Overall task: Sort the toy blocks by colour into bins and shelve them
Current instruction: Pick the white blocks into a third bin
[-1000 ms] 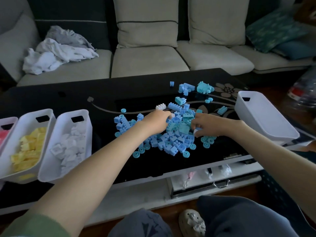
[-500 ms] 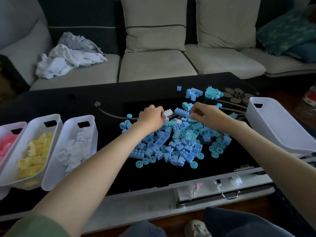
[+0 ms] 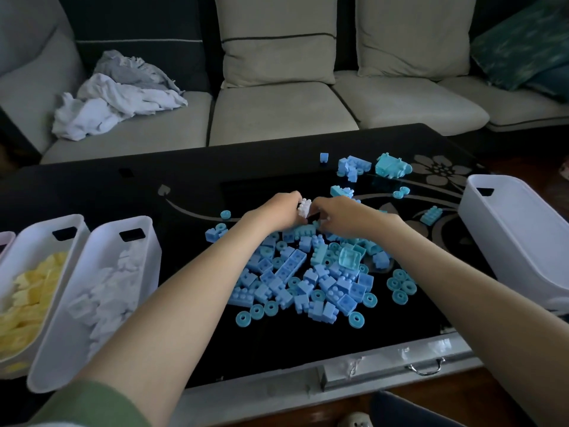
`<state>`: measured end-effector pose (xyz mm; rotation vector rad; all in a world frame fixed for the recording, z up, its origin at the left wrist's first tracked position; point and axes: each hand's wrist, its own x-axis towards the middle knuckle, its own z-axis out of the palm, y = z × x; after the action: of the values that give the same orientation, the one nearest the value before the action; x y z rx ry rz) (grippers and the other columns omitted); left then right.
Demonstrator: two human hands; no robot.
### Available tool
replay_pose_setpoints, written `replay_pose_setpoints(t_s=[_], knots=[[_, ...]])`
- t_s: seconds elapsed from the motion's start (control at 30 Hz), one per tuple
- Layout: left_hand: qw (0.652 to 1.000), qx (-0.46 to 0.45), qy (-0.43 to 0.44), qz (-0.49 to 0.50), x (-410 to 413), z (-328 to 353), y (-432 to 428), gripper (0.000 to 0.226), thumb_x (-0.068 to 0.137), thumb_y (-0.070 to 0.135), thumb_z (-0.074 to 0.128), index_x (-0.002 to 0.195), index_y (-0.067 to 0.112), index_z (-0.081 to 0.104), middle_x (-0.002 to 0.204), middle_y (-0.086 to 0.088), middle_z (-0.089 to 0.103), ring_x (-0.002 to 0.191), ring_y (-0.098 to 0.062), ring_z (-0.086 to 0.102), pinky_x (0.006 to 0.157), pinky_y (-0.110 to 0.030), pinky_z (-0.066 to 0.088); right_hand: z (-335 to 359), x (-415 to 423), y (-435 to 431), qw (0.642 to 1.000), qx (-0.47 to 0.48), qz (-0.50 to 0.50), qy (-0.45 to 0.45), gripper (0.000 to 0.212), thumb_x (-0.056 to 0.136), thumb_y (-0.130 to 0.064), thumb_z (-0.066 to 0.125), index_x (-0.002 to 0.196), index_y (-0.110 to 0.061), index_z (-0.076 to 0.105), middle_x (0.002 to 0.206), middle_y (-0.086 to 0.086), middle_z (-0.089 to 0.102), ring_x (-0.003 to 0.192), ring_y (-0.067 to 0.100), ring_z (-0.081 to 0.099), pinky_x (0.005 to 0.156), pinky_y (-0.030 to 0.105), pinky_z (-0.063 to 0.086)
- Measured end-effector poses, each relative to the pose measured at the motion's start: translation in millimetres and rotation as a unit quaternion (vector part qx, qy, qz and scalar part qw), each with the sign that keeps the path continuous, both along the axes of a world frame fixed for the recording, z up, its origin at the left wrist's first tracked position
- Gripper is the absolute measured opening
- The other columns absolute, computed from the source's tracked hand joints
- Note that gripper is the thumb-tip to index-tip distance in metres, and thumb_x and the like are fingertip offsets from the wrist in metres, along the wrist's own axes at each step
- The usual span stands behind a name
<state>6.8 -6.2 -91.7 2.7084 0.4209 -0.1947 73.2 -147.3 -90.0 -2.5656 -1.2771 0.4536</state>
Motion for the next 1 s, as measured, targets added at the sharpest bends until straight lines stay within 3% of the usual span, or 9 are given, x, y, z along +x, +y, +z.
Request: replay_pose_setpoints(t_s=[0.2,0.33,0.4,0.53,0.67,0.77,0.87,1.0], knots=[[0.999,0.01,-0.03,0.02,-2.4,0.0,0.6,0.022,0.091,0.022,0.057,0.111,0.012,0.061,0.113,-0.006,0.059,0.098,-0.021,0.059,0.085,-0.033,0.05,11.1,7.3,-11.0,0.997,0.052,-0.03,0.038,0.026,0.095,-0.022,0.053,0.121,-0.02,0.054,0.107,0.003,0.058,0.085,0.02,0.058,0.068,0.026,0.045],[0.997,0.024,-0.048,0.05,-1.8,-3.1,2.9,0.022,0.093,0.021,0.049,0.089,0.006,0.065,0.12,-0.01,0.051,0.103,-0.022,0.057,0.086,-0.033,0.047,16.0,10.0,-16.3,0.996,0.07,-0.03,0.043,0.019,0.096,-0.021,0.051,0.108,-0.022,0.066,0.112,0.0,0.063,0.098,0.022,0.061,0.087,0.033,0.05],[0.996,0.005,-0.056,0.065,-1.4,-4.3,4.8,0.022,0.094,0.017,0.047,0.082,0.006,0.062,0.117,-0.011,0.053,0.103,-0.022,0.057,0.083,-0.033,0.046,17.7,8.2,-16.8,0.994,0.086,-0.039,0.047,0.019,0.096,-0.02,0.051,0.105,-0.023,0.067,0.107,-0.001,0.065,0.098,0.026,0.063,0.088,0.038,0.051],[0.994,-0.027,-0.082,0.073,-1.5,-2.8,2.9,0.01,0.094,0.015,0.047,0.103,0.011,0.051,0.102,-0.008,0.057,0.083,-0.019,0.056,0.067,-0.028,0.044,19.8,7.5,-16.8,0.987,0.142,-0.066,0.044,0.019,0.094,-0.02,0.053,0.108,-0.022,0.065,0.099,-0.002,0.065,0.082,0.017,0.061,0.069,0.024,0.048],[0.992,-0.024,-0.1,0.069,3.2,-0.3,-5.3,0.018,0.094,0.01,0.032,0.099,0.011,0.049,0.091,-0.01,0.057,0.071,-0.02,0.048,0.059,-0.031,0.039,16.9,12.2,-19.5,0.972,0.197,-0.107,0.07,0.014,0.093,-0.022,0.056,0.103,-0.022,0.065,0.092,-0.011,0.061,0.069,-0.001,0.052,0.056,0.01,0.035],[0.995,0.021,-0.07,0.063,12.4,-2.9,-11.9,0.015,0.096,0.009,0.033,0.099,0.008,0.048,0.099,-0.014,0.056,0.078,-0.023,0.047,0.06,-0.031,0.033,12.4,15.5,-21.4,0.966,0.21,-0.125,0.082,0.013,0.09,-0.022,0.06,0.101,-0.02,0.067,0.09,-0.01,0.061,0.069,0.0,0.052,0.056,0.012,0.035],[0.995,0.055,-0.061,0.053,22.7,-11.2,-11.1,0.029,0.102,0.029,0.035,0.111,0.006,0.051,0.108,-0.015,0.058,0.098,-0.031,0.053,0.071,-0.034,0.038,7.0,18.4,-23.4,0.964,0.215,-0.135,0.084,0.014,0.09,-0.022,0.061,0.101,-0.018,0.067,0.089,-0.009,0.06,0.068,0.001,0.051,0.057,0.014,0.036],[0.994,0.074,-0.044,0.064,28.8,-16.5,-14.7,0.037,0.098,0.038,0.043,0.106,0.004,0.057,0.106,-0.017,0.063,0.1,-0.034,0.056,0.07,-0.034,0.039,1.5,16.5,-23.2,0.962,0.218,-0.146,0.072,0.014,0.091,-0.024,0.058,0.102,-0.018,0.066,0.089,-0.01,0.058,0.057,0.005,0.046,0.049,0.014,0.035]])
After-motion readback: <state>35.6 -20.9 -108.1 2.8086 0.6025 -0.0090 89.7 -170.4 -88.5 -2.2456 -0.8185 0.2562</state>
